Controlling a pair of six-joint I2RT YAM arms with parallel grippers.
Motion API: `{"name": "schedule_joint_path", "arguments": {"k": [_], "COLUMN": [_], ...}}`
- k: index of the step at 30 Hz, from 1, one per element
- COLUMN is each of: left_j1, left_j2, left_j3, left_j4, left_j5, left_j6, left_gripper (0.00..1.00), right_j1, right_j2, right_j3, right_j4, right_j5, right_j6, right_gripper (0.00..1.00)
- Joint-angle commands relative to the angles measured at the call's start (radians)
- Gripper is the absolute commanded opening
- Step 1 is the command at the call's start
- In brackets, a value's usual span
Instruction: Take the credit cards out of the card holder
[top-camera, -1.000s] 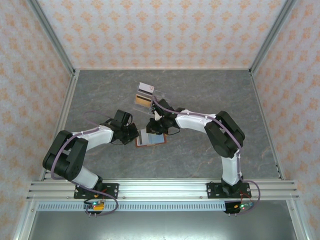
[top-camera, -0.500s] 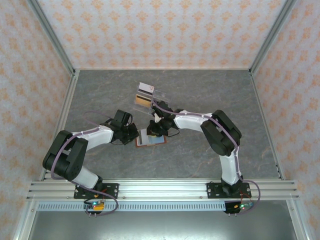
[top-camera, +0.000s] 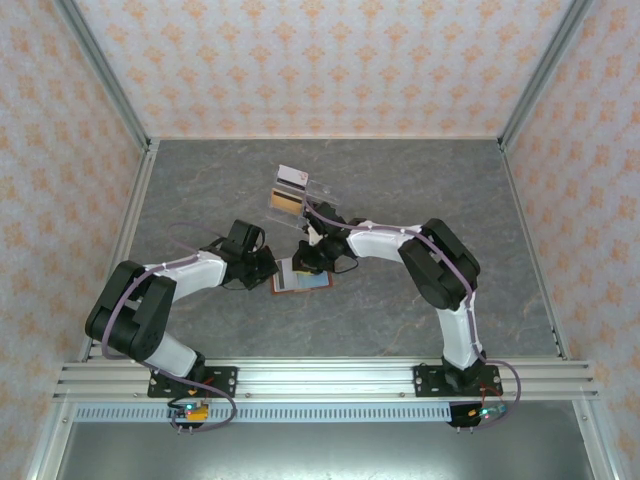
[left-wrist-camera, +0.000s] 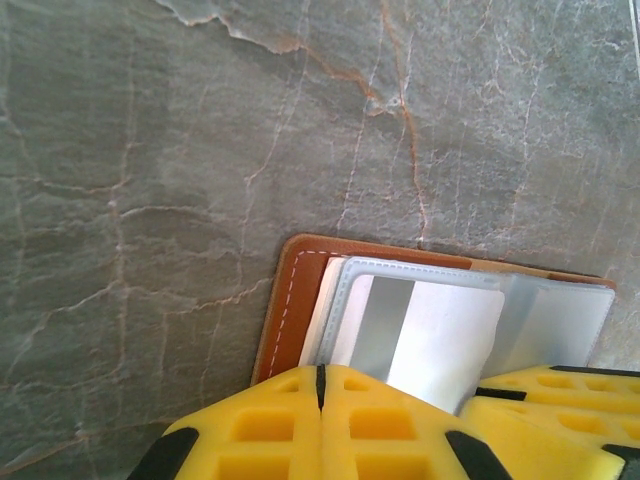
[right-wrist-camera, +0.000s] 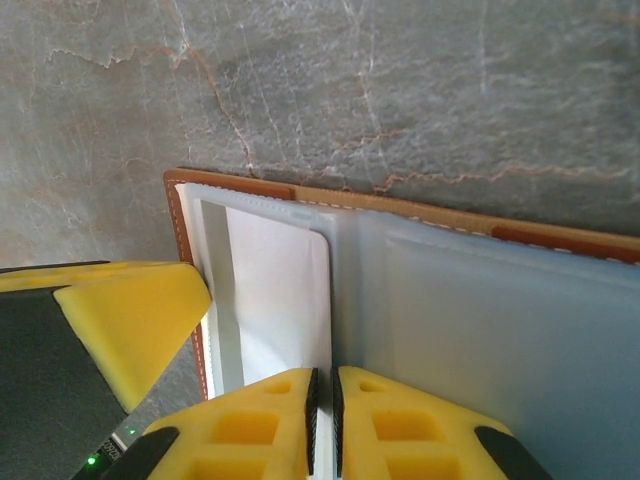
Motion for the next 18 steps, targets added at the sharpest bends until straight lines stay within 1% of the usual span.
{"name": "schedule_joint_path", "arguments": {"k": [1, 7, 13, 14, 16, 18], "left_j1": [-0.005, -0.005, -0.005, -0.005, -0.005, -0.005], "left_j2": [0.038, 0.039, 0.028, 0.023, 0.010, -0.009], "left_j3": [-0.036, -0.039, -0.028, -0.023, -0.010, 0.005], "left_j4": [-0.034, -0.026, -0.050, -0.062, -0.086, -0.121], "left_j5": [-0.030, -0.026, -0.033, -0.035, -0.046, -0.056], "left_j6": [0.003, 0.000, 0.011, 0.015, 0.022, 0.028], "left_gripper": [0.02, 0.02, 0.05, 0.07, 0.12, 0.21], "right_j1": [0.002, 0.001, 0.001, 0.001, -0.004, -0.011], "right_j2": [0.019, 0.023, -0.003, -0.016, -0.040, -0.066], "right_j3": [0.022, 0.019, 0.005, -0.002, -0.023, -0.049], "right_j4": [0.038, 0.069, 0.058, 0.053, 0.050, 0.048], "right_j5": [-0.033, -0.059, -0.012, 0.003, 0.033, 0.065], "right_j6": [0.015, 0.026, 0.012, 0.007, -0.003, -0.014], "right_gripper": [0.15, 0.15, 0.02, 0.00, 0.00, 0.00]}}
